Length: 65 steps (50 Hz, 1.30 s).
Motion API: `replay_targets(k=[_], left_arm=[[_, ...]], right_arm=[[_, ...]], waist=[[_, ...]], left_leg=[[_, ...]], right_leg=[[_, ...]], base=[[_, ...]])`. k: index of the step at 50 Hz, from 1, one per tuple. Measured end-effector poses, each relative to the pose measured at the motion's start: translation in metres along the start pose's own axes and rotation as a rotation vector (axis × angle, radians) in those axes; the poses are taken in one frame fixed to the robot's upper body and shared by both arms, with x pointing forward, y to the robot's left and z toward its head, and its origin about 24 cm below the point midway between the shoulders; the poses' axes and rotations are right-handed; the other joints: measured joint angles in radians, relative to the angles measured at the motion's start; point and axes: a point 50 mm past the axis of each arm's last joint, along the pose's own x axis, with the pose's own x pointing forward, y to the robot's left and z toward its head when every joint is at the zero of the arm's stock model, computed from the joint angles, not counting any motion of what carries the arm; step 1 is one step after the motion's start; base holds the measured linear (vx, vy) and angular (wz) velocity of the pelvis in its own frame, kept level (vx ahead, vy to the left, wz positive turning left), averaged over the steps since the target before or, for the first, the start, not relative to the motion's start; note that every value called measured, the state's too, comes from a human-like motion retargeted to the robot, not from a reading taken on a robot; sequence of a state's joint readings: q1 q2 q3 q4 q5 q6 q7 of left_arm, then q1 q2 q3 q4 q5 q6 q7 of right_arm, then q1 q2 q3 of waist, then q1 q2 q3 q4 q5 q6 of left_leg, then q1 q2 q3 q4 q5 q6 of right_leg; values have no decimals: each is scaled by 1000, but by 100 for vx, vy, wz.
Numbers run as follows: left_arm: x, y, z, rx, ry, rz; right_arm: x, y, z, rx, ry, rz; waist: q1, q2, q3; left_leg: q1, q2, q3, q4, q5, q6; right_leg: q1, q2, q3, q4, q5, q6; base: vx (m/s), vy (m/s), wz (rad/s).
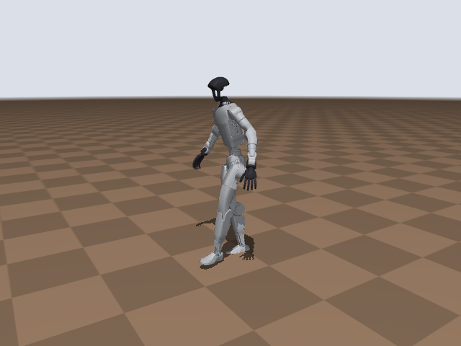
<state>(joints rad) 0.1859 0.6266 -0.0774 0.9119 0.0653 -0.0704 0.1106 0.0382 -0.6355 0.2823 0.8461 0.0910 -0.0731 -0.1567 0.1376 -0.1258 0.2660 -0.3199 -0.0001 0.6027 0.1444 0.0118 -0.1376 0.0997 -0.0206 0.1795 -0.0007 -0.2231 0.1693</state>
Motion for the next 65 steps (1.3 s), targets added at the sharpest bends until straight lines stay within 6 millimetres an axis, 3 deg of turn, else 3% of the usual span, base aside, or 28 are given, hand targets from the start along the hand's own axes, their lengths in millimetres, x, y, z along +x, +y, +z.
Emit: replay_targets(k=[4,8,12,15,18,20,22,24,27,30,34,39,44,48,50,52,55,59,62,65], left_arm=[[-8,-16,-27,-62,111,-68],[-16,-30,-48,-165,204,-80],[-25,-37,-66,-330,292,-34],[-31,-28,-81,-392,347,-22],[-32,9,-94,-344,376,25],[-34,44,-99,-288,386,109],[-36,80,-99,-257,385,232],[-39,111,-95,-261,368,366],[-43,139,-86,-289,322,510],[-47,154,-81,-263,279,564],[-48,166,-71,-164,242,550],[-38,179,-42,-62,158,546],[-28,187,-3,-81,1,609],[-21,181,19,-243,-99,676],[-17,171,21,-293,-108,674],[-12,158,23,-284,-110,644],[-5,136,30,-54,-118,514],[5,93,41,233,-153,265],[8,52,44,171,-171,89],[7,35,41,89,-163,11]], right_arm=[[9,-21,41,-83,-142,15],[10,-39,75,-150,-257,24],[8,-52,97,-248,-319,82],[7,-58,100,-283,-311,138],[9,-63,88,-266,-255,130],[10,-64,74,-233,-196,102],[12,-66,56,-179,-131,54],[12,-73,39,-108,-69,-29],[6,-96,13,-10,18,-195],[-7,-120,-15,76,94,-350],[-29,-142,-50,183,181,-492],[-49,-148,-83,242,286,-557],[-54,-135,-99,248,364,-508],[-52,-122,-105,253,416,-435],[-54,-116,-110,256,436,-409],[-55,-111,-114,278,444,-409],[-58,-100,-119,291,440,-420],[-54,-84,-116,198,436,-389],[-48,-74,-110,191,425,-312],[-49,-59,-111,289,412,-241]], waist=[[40,3,1],[83,-8,-10],[180,-20,-24],[299,-53,-33],[420,-154,-17],[475,-241,1],[500,-297,22],[506,-308,45],[492,-265,50],[443,-188,9],[323,-56,-40],[146,38,-76],[-13,101,-58],[-119,133,-23],[-164,150,-16],[-207,162,-2],[-259,165,-1],[-308,177,0],[-323,130,-18],[-304,83,-45]], left_leg=[[20,-102,158,-37,0,-18],[40,-182,267,-14,-59,6],[57,-225,174,-47,-121,45],[70,-228,71,-119,-152,81],[73,-222,110,-177,-143,115],[61,-213,140,-172,-135,103],[66,-189,138,-151,-131,67],[102,-154,124,-145,-130,35],[181,-87,103,-169,-123,6],[244,2,77,-171,-124,-18],[289,136,-5,-113,-156,-26],[258,212,-133,-84,-160,-13],[232,255,-243,-75,-148,-28],[242,282,-311,-87,-136,-45],[252,304,-340,-82,-134,-65],[260,333,-373,-74,-128,-85],[265,364,-407,-67,-101,-86],[262,409,-183,23,-16,-40],[236,343,-67,206,-68,47],[143,236,-168,401,-119,63]], right_leg=[[30,74,49,-23,17,50],[45,134,104,-47,33,63],[60,211,206,-51,34,42],[69,264,321,-34,21,37],[75,262,420,-43,15,51],[67,234,420,-54,-2,63],[64,206,303,-49,-47,56],[77,182,107,-20,-91,29],[120,127,-185,20,-112,-38],[151,63,-375,70,-147,-117],[94,-16,-419,276,-168,-202],[-122,-135,-271,486,-158,-144],[-212,-261,-139,306,-88,-66],[-234,-326,-14,72,-90,16],[-234,-336,-17,-13,-103,64],[-219,-328,-58,-54,-42,92],[-189,-318,-97,-48,57,93],[-157,-275,-130,-15,-4,53],[-147,-296,-114,-5,-3,55],[-136,-299,-88,-10,-6,71]], base=[[20,-40,-73],[23,-40,-71],[29,-41,-125],[37,-45,-181],[44,-50,-142],[46,-49,-61],[47,-44,-12],[47,-39,3],[44,-33,-4],[43,-28,20],[40,-25,89],[28,-31,126],[21,-47,115],[19,-60,96],[20,-65,81],[18,-75,79],[13,-76,72],[10,-66,43],[10,-59,-7],[11,-51,-29]])
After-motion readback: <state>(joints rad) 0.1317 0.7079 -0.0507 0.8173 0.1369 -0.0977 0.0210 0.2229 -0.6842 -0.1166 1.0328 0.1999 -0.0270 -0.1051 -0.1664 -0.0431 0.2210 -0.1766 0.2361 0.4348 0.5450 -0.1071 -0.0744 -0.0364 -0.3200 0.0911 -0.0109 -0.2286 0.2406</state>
